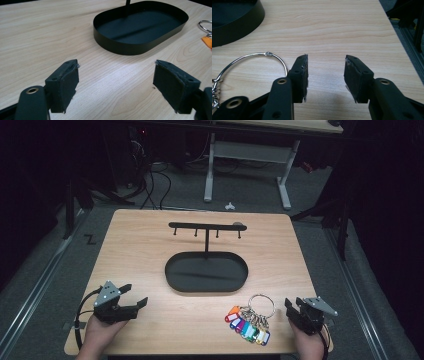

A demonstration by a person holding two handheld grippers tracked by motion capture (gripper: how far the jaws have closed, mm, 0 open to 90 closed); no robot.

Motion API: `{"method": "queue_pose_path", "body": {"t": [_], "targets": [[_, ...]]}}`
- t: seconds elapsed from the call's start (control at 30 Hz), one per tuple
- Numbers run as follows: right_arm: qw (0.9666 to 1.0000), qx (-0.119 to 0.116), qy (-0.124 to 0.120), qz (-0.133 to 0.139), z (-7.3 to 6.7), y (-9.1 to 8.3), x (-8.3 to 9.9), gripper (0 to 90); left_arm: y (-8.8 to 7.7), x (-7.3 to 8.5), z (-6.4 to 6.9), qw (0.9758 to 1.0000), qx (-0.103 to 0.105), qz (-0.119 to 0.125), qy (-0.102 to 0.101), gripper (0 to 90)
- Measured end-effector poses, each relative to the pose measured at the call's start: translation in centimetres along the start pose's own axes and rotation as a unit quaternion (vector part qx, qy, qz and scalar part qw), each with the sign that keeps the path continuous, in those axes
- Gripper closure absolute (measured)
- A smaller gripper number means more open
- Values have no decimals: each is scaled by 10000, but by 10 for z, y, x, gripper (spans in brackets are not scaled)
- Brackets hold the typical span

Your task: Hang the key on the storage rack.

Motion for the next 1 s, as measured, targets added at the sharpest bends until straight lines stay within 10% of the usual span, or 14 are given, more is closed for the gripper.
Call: {"method": "queue_pose_path", "body": {"t": [1.0], "targets": [[9979,-499,-326,239,-14,-15,-22,459,14,4,3,9998,-23,-164,80,161]]}}
Point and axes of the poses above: each handheld gripper's, and its own axes: y roughly forward along the jaws, x roughly out of its underside, z roughly to its right, the point moved 1 cm from there along y, roughly forward along the jaws, and after that the axes turned 2 degrees about -x, right-handed, at the moved point
